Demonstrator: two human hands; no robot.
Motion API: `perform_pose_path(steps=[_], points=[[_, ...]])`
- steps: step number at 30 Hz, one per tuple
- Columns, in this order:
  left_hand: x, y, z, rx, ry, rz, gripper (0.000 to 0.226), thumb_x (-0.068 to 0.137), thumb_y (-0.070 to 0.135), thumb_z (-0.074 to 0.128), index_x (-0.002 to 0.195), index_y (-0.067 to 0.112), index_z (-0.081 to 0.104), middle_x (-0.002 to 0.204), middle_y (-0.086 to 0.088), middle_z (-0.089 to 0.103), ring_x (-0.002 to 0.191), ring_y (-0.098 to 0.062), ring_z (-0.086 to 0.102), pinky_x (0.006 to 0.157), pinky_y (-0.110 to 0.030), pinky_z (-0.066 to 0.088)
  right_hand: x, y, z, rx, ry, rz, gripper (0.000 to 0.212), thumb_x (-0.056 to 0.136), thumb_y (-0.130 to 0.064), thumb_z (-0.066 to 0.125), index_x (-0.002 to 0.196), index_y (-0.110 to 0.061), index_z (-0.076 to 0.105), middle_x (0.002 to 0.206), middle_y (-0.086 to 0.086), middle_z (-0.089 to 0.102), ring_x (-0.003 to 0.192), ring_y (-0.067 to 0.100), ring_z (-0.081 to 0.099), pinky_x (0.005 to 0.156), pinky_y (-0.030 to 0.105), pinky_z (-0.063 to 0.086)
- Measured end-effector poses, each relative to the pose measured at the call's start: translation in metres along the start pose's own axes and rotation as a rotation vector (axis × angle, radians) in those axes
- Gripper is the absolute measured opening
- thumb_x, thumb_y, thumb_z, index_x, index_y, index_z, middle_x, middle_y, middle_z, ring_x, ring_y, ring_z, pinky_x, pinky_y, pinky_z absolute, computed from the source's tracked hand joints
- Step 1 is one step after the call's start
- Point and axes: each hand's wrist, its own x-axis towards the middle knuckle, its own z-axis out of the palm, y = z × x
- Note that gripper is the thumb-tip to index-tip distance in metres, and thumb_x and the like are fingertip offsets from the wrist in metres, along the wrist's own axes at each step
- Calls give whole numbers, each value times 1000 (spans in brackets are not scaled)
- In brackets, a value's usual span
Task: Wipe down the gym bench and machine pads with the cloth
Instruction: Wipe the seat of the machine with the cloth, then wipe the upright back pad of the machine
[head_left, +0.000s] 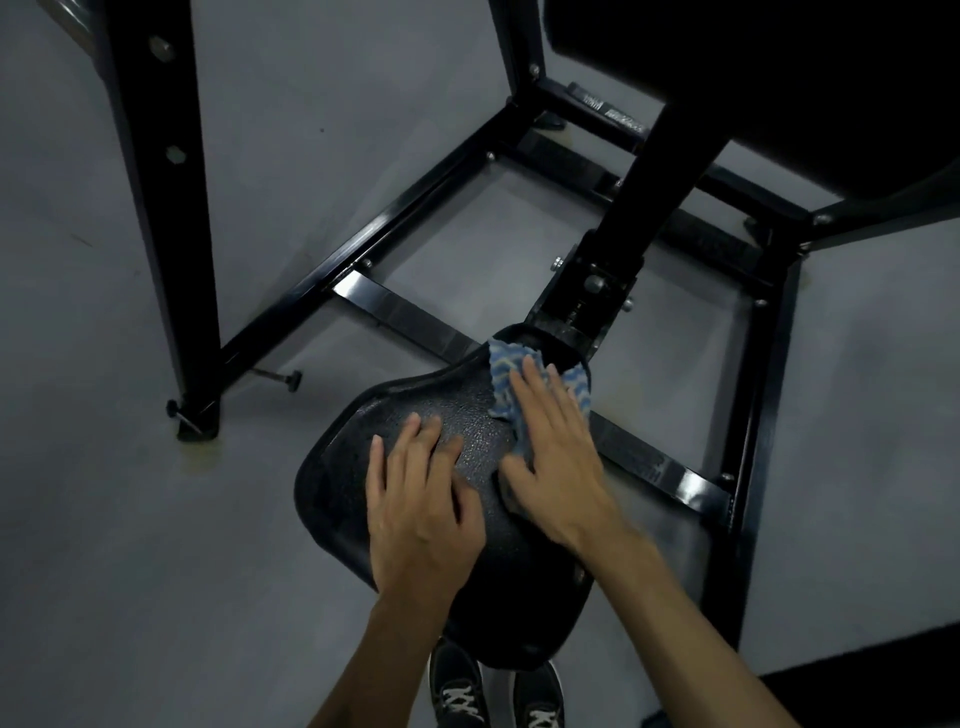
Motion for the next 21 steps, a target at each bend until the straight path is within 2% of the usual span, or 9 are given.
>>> perform_pose_path(steps=[4,8,9,11,13,15,17,19,21], points=[[0,0,0,35,-43,0,38,93,23,46,121,11,69,137,-9,64,141,-26,48,120,-56,32,-14,13,-16,47,-131,-68,88,81,-50,43,160,-34,6,166,-20,-15,151,3,-21,125,36,-1],[0,-1,1,65,-67,34,38,94,24,44,119,12,69,133,-8,65,137,-26,53,116,-54,38,-15,24,-12,2,-121,-151,83,94,-28,52,160,-33,1,164,-24,-18,150,1,-22,123,26,-7],[2,-1,-1,69,-72,42,37,94,25,44,117,13,69,130,-7,66,133,-27,56,113,-53,42,-14,27,-11,2,-105,-167,78,99,-24,51,160,-31,2,164,-24,-15,149,-1,-21,121,22,-9],[13,0,-5,60,-67,63,29,93,27,47,111,16,68,118,-2,65,115,-24,62,96,-43,50,-7,32,-7,-22,-30,-205,67,105,-28,46,161,-26,9,165,-22,-5,150,-4,-15,121,18,-8],[31,0,-5,12,-40,78,18,95,25,54,108,18,65,111,3,60,97,-16,58,83,-34,46,4,34,0,-31,65,-228,60,105,-32,43,160,-23,19,166,-17,9,151,-3,-5,124,21,-1],[51,1,-2,-47,-37,123,21,96,23,59,116,19,63,118,4,56,101,-14,55,87,-32,44,17,32,9,-2,156,-243,55,104,-32,42,157,-22,31,163,-13,25,151,-2,10,124,22,7],[67,1,5,-65,-56,178,29,98,25,59,126,19,60,130,3,54,115,-14,53,98,-34,44,29,26,12,9,245,-274,52,101,-35,39,152,-21,40,155,-7,42,145,4,30,121,19,14],[82,0,12,-75,-58,184,33,100,27,55,132,19,57,141,0,51,126,-16,49,106,-38,43,39,22,14,12,299,-300,55,99,-38,36,150,-19,43,147,-2,51,137,10,43,118,23,25],[97,-1,14,-83,-18,192,38,101,29,53,137,17,56,147,-3,49,133,-19,47,110,-39,39,46,21,16,16,339,-331,55,100,-36,36,152,-18,39,145,0,52,133,12,47,114,31,34]])
